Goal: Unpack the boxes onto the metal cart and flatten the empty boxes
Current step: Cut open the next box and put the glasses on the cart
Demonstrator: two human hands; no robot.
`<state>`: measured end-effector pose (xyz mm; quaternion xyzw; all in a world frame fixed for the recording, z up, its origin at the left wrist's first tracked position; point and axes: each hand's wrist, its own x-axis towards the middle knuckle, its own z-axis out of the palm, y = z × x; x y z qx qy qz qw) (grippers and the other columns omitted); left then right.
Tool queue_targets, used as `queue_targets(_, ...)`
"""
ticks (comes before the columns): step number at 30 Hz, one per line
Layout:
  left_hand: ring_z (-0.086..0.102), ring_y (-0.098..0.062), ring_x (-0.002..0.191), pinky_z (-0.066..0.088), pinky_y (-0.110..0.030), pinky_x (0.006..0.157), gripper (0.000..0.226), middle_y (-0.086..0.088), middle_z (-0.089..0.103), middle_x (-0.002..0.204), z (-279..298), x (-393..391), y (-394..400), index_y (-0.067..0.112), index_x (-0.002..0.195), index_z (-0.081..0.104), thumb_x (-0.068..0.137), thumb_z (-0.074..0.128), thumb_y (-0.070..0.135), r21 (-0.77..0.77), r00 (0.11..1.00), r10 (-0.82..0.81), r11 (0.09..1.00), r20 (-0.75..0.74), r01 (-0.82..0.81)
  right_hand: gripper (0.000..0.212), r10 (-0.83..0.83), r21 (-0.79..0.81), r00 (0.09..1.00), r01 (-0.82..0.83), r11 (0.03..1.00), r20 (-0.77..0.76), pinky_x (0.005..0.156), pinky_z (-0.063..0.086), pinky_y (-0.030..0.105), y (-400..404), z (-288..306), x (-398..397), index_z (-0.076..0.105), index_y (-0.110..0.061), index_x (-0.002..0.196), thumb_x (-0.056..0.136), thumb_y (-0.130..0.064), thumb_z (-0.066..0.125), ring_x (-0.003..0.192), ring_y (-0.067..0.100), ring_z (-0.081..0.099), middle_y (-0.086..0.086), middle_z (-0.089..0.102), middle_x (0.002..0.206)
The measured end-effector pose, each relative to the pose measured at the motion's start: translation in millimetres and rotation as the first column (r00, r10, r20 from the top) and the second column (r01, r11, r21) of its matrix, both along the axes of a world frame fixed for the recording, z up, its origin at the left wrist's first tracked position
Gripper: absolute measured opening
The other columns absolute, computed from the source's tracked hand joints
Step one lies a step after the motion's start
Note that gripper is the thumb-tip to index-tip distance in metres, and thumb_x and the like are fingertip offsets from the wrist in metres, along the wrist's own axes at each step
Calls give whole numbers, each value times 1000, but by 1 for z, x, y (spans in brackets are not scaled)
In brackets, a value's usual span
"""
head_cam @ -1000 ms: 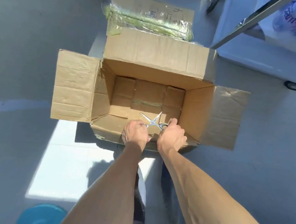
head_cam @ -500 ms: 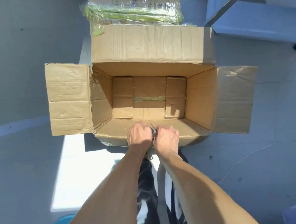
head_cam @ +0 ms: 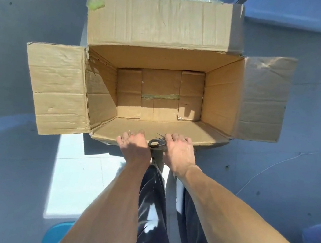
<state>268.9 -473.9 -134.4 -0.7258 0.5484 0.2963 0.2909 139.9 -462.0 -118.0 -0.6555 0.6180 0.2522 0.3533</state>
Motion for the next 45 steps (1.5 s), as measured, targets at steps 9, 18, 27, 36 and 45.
queue_targets(9,51,-15,80,27,-43,107,10,6,57,79,61,-12,3,20,89,61,90,56,29,124,999,-35,992,-20,37,29,273,8,962,-273,962,-10,79,45,35,-5,51,-22,50,-15,119,91,-7,54,81,24,58,4,65,97)
queue_targets(18,66,-20,85,26,-42,110,25,1,69,78,141,21,-22,19,74,65,88,48,30,24,994,-101,995,-37,101,30,190,-94,980,-185,978,53,76,48,35,-57,126,0,61,-18,108,96,-35,39,95,33,67,10,70,102)
queue_targets(27,38,-35,126,31,-43,103,56,-22,41,139,110,26,-21,16,128,45,75,60,6,-439,972,234,872,-14,-217,21,-76,-487,995,95,868,60,104,36,48,-29,98,20,59,-9,98,79,-3,51,128,36,46,20,53,132)
queue_targets(36,55,-22,69,51,-31,68,16,-6,54,65,82,28,36,1,85,67,91,59,14,125,680,733,675,-7,-727,25,-447,-137,883,430,893,-141,98,43,40,20,80,-1,53,-12,115,95,-27,53,111,28,54,8,60,113)
queue_targets(45,55,-27,89,45,-33,70,35,-16,62,114,42,30,58,-1,127,53,98,47,17,180,399,916,398,-32,-899,30,-758,70,633,773,631,-156,84,49,34,29,43,-11,59,-3,115,102,-26,45,106,34,61,16,63,109)
